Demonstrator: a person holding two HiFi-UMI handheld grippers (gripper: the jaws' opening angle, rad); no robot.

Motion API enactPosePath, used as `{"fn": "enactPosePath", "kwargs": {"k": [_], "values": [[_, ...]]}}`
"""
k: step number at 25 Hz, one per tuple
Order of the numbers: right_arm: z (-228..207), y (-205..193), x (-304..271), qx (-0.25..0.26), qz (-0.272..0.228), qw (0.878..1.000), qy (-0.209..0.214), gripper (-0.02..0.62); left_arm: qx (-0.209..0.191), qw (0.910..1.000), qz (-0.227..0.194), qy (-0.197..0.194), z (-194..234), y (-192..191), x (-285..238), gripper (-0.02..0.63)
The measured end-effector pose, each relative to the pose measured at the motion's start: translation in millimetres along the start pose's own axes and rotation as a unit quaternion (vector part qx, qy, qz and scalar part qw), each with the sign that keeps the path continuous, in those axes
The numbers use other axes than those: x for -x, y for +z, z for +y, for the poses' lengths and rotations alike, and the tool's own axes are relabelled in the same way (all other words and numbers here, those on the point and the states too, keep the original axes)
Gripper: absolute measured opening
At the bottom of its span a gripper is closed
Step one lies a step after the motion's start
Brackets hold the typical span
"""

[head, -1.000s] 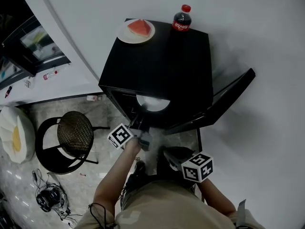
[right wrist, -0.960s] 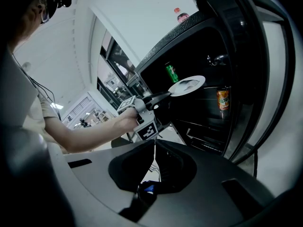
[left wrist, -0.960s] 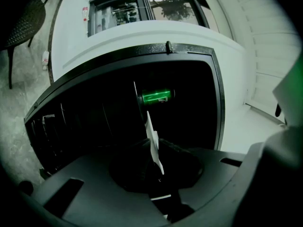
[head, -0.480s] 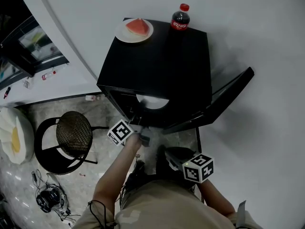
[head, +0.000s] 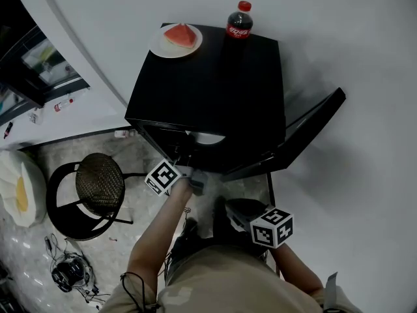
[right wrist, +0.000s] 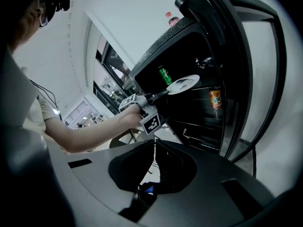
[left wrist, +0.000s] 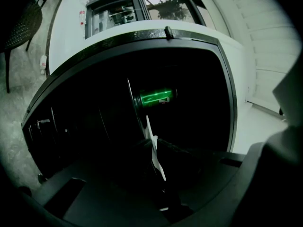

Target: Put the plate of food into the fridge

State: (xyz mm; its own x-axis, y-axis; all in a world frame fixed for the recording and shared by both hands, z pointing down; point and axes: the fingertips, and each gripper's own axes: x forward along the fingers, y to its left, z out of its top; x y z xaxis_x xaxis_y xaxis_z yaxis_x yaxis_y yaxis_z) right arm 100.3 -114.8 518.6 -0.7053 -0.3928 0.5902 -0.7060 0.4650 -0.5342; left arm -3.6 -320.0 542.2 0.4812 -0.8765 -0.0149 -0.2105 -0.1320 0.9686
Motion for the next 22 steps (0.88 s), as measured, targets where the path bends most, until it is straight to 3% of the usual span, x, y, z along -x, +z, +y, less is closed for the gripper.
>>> {"fn": "enactPosePath", "kwargs": {"k": [8,17,22], "values": [[-5,-2,2,-0.001,0.003,1.0,0.001,0.023,-0.013,0.9999,-0.005,0.003,1,3,-8,0.037],[-6,-5,2,-0.001,0.002,1.0,0.0,0.023,0.018,0.9996,-0.02,-0.013,-3,4,-2,0.038],[-5,-5,2,0.003,0.002,1.0,-0.003,0.023,0.01,0.9997,0.018,-0.009,-3,-14,4,0.038]]}}
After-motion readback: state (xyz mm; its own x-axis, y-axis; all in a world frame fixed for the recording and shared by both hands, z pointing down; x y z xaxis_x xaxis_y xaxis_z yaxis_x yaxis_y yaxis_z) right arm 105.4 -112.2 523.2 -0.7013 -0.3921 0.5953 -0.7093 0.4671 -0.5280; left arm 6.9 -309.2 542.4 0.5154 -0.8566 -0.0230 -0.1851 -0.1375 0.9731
